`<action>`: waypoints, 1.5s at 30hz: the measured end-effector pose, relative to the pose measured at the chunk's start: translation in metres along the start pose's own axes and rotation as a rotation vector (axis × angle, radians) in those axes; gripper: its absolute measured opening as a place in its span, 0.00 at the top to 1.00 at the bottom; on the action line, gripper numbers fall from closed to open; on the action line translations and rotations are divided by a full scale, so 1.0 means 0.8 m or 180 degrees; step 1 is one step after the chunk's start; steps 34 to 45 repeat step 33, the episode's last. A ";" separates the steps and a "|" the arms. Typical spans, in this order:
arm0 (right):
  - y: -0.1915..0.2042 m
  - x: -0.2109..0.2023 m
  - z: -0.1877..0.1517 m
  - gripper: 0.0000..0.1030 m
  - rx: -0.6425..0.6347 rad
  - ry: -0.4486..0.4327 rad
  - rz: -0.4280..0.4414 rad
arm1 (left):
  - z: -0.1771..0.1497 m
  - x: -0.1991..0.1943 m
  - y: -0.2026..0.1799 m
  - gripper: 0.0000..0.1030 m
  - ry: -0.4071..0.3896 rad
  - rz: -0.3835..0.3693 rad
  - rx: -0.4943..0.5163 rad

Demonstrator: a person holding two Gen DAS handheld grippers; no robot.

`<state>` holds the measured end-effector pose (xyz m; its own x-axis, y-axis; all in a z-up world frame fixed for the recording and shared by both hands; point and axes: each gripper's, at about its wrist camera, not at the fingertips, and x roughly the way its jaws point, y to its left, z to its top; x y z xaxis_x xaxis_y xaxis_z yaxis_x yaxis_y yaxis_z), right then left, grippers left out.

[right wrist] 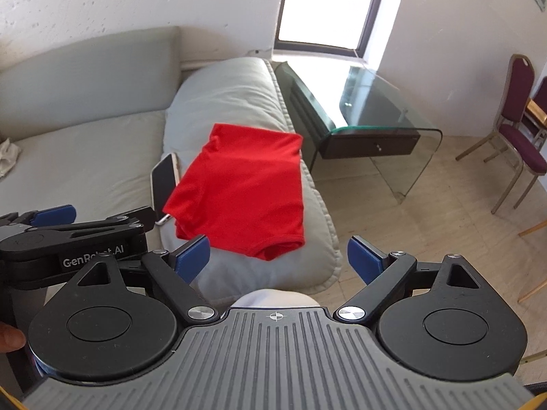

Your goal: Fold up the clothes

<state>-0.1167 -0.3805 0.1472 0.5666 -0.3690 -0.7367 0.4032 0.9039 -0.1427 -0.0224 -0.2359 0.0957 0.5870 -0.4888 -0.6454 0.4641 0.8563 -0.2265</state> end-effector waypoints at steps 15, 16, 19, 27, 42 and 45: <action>-0.004 0.025 -0.001 0.10 -0.0020 0.0094 0.0004 | -0.005 0.015 -0.006 0.03 0.0075 0.0060 0.0062; -0.004 0.026 -0.002 0.10 -0.0021 0.0098 0.0005 | -0.006 0.015 -0.006 0.03 0.0077 0.0065 0.0065; -0.004 0.028 -0.002 0.10 -0.0019 0.0107 -0.0002 | -0.005 0.016 -0.007 0.03 0.0081 0.0070 0.0072; -0.004 0.028 -0.005 0.10 -0.0011 0.0117 -0.0014 | -0.006 0.018 -0.010 0.03 0.0076 0.0090 0.0108; -0.005 0.028 -0.006 0.10 -0.0004 0.0116 -0.0031 | -0.006 0.017 -0.012 0.03 0.0046 0.0087 0.0134; -0.005 0.028 -0.006 0.10 -0.0004 0.0116 -0.0031 | -0.006 0.017 -0.012 0.03 0.0046 0.0087 0.0134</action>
